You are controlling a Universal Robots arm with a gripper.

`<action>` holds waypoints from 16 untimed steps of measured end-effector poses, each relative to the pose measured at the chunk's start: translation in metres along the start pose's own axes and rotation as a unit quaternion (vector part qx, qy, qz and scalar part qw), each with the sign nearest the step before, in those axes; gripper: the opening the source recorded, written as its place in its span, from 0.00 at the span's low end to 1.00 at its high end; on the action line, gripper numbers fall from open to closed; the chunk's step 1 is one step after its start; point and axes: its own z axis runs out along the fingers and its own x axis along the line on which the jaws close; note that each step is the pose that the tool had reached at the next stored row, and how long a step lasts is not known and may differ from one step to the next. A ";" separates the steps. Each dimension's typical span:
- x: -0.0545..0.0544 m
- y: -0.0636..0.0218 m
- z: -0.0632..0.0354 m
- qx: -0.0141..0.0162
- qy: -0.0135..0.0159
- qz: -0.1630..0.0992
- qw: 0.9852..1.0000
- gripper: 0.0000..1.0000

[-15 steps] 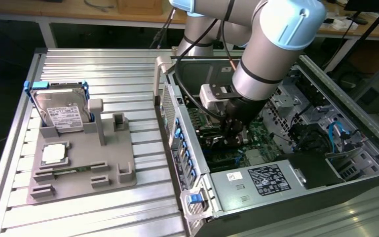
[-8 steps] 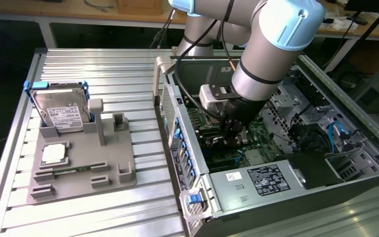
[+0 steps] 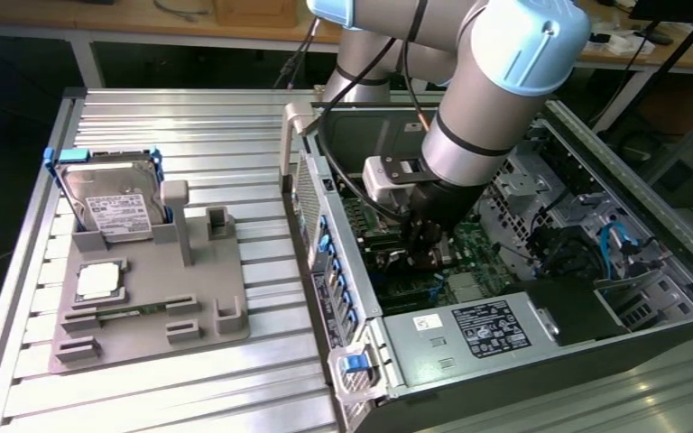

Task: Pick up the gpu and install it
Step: 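Insert the gpu into the slot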

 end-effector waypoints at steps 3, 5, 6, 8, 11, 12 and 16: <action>0.000 0.0000 0.0000 0.000 0.000 0.000 1.000 0.27; 0.000 0.0000 0.0000 0.000 0.000 0.000 1.000 0.27; 0.000 0.0000 0.0000 0.000 0.000 0.000 1.000 0.27; 0.000 0.0000 -0.0001 0.000 0.000 0.000 1.000 0.27; 0.000 0.0000 -0.0003 0.000 0.000 0.000 1.000 0.27; 0.000 0.0000 -0.0003 0.000 0.000 0.000 1.000 0.27; 0.000 0.0002 0.0001 0.001 0.000 0.000 1.000 0.27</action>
